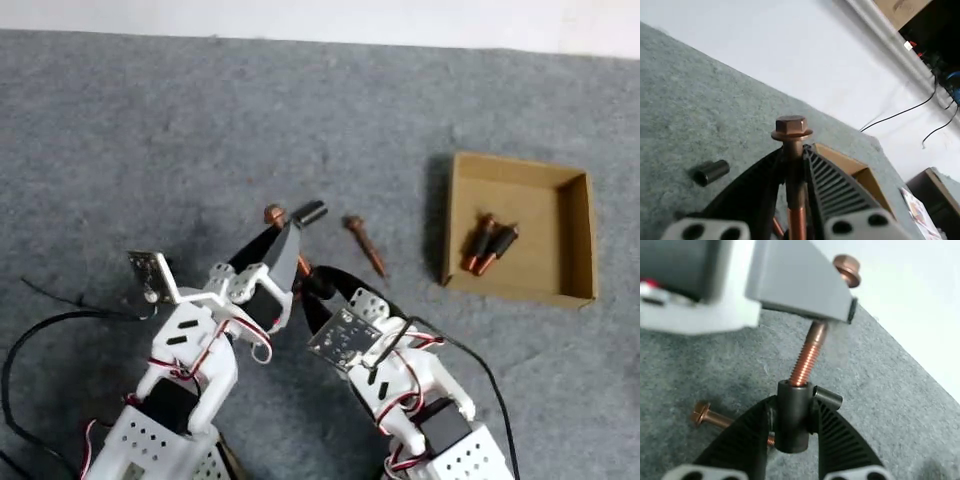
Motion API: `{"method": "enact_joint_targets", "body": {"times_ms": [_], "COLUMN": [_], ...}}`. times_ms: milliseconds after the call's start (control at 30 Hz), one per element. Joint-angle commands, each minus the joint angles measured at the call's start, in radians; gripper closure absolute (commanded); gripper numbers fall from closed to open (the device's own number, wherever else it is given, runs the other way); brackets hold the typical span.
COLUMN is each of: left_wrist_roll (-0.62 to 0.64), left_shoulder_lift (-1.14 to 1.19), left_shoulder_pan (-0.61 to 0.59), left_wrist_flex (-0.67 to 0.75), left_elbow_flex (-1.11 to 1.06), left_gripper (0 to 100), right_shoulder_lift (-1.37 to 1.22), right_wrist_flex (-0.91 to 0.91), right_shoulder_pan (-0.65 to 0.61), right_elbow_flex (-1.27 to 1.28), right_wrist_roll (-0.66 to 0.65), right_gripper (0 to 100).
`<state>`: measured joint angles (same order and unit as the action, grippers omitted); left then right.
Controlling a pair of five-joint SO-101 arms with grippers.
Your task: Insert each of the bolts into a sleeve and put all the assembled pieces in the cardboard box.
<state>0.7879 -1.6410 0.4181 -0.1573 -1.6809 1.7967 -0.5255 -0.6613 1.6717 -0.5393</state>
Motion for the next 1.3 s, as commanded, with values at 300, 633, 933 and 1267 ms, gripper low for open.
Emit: {"method": "enact_joint_targets", "body": {"times_ms": [300,633,933,1267], "left_wrist_roll": [-0.008,-0.009,-0.009,-0.031], "left_shoulder_lift": [-0.015,-0.016,-0.016,-0.015], "left_shoulder_pan": [0.035,0.081,0.074,0.073], "left_wrist_flex": [-0.048,-0.104,-0.101,-0.104], "left_elbow_flex": [-0.016,-0.012,-0.012,-0.021], "left_gripper": [99,99,99,77], "right_shoulder_lift": [0.025,0.025,0.025,0.025], "right_wrist_flex": [0.042,0.077,0.077,0.079], "right_shoulder_pan": [0.047,0.099,0.104,0.143], "right_elbow_flex": [0.114,0.113,0.114,0.114], "right_wrist_roll": [-0.009,0.032,0.032,0.034], "right_gripper": [99.4,99.4,99.4,99.4]}}
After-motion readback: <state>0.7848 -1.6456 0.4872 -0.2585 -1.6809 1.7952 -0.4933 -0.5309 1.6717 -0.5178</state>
